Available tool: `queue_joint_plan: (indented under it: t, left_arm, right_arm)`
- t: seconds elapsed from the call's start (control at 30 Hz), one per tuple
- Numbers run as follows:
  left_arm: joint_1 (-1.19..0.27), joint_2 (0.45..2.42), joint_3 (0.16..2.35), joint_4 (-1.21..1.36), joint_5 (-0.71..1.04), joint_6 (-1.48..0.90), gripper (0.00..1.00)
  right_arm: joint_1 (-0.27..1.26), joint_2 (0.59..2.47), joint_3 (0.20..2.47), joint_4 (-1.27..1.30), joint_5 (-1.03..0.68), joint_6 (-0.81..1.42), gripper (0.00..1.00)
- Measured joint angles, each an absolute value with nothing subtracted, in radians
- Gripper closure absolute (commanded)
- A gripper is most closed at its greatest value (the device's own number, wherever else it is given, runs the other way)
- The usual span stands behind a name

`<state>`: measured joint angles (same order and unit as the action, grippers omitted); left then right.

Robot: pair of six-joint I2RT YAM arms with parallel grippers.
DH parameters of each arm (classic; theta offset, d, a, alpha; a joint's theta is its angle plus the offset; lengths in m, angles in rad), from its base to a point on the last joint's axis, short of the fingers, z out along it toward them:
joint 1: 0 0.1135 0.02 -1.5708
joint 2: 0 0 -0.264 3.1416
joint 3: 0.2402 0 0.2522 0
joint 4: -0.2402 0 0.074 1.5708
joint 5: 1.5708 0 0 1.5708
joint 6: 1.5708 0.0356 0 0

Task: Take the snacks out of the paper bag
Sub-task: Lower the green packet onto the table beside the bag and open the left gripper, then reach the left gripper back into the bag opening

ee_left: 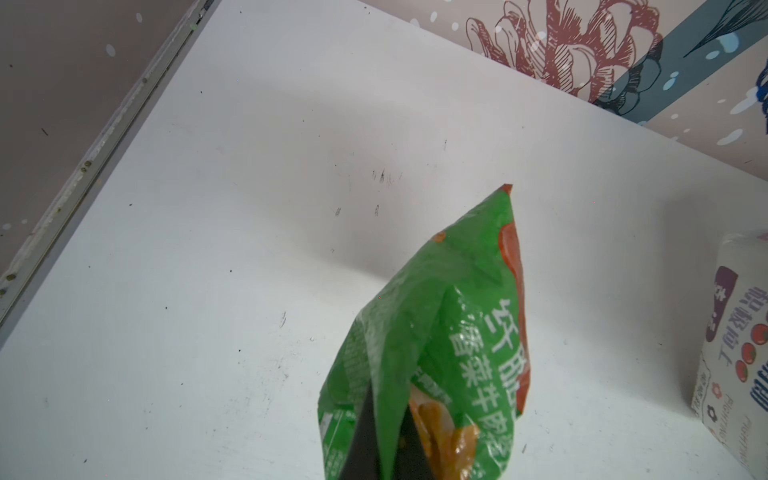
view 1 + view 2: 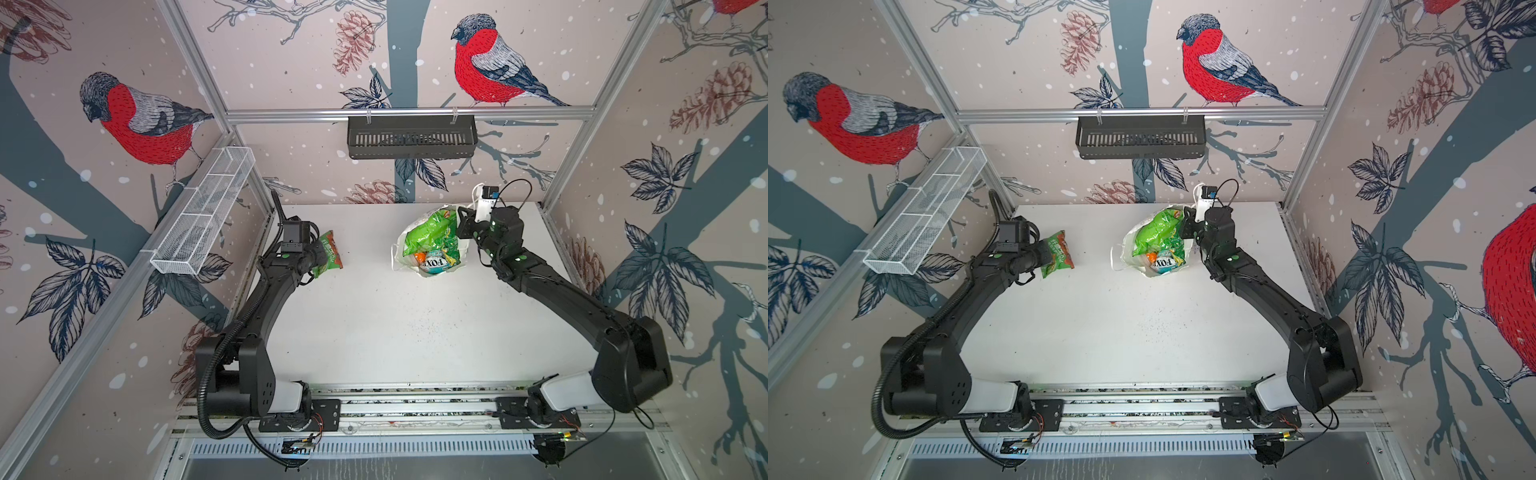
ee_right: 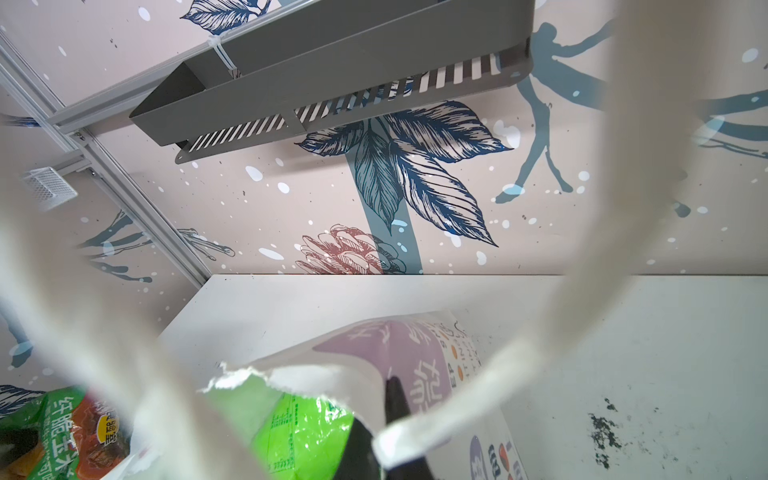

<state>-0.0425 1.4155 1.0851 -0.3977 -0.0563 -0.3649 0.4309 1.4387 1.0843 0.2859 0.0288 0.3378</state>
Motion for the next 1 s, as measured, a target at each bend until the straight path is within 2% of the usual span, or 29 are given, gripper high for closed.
queue_joint_plan:
  t: [0.47,0.6,0.7,1.0]
  left_arm:
    - [-0.037,1.568,1.14,-0.473,-0.046,-0.341,1.0]
    - [-0.036,1.588,1.155,-0.49,-0.027,-0.332,0.8]
    - [-0.036,1.589,1.16,-0.491,-0.025,-0.333,0.7]
    - [-0.036,1.601,1.186,-0.525,-0.019,-0.306,0.52]
  right_arm:
    - [0.424,1.434,1.068,0.301,0.017,0.363,1.0]
    - [0.423,1.435,1.067,0.306,0.015,0.364,1.0]
    - [0.423,1.435,1.067,0.307,0.008,0.366,1.0]
    - [0.419,1.441,1.05,0.332,0.0,0.372,1.0]
